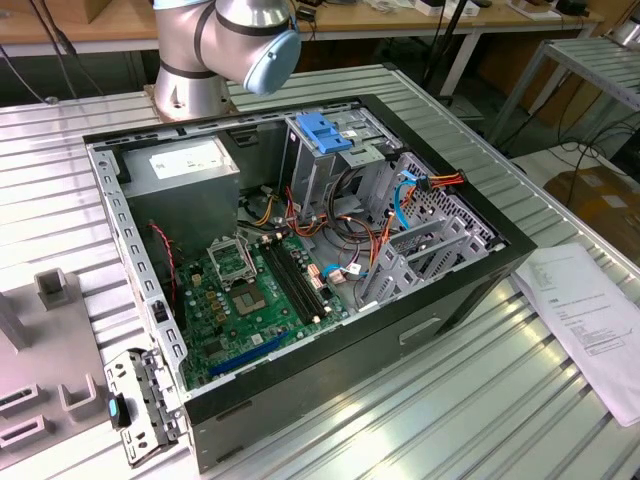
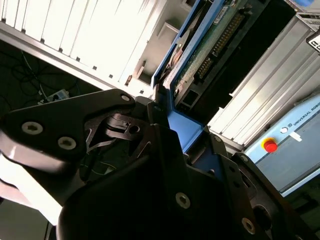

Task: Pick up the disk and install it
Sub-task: 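Pick up the disk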

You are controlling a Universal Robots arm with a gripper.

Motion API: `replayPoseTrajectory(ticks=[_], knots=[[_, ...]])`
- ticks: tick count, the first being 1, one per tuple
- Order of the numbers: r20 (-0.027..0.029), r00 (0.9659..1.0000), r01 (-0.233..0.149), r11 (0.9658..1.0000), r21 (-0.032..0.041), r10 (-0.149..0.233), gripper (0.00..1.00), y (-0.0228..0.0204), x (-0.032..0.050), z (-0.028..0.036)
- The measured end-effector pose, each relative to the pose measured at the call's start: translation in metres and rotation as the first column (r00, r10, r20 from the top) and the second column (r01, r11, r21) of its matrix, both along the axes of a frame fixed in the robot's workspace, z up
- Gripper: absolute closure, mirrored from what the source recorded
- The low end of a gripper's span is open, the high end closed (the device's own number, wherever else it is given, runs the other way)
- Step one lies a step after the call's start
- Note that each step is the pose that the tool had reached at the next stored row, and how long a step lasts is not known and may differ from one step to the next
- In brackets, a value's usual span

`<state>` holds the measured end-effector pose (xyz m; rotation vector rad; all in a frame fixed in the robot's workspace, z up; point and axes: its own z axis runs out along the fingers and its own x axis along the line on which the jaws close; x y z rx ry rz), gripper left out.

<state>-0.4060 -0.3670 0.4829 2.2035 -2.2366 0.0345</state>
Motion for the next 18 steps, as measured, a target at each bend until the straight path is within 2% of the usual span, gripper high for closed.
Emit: replayPoseTrajectory(ticks=[10, 13, 18], knots=[[0.0000, 1.0000, 0.000, 1.0000, 0.0001, 0.000, 0.63, 0.0000, 0.0150, 0.0000], [0.0001, 1.0000, 0.000, 1.0000, 0.0001, 0.000, 0.63, 0.0000, 0.0250, 0.0000], [0.0000, 1.0000, 0.000, 1.0000, 0.0000, 0.000, 0.63, 0.0000, 0.0325, 0.0000]])
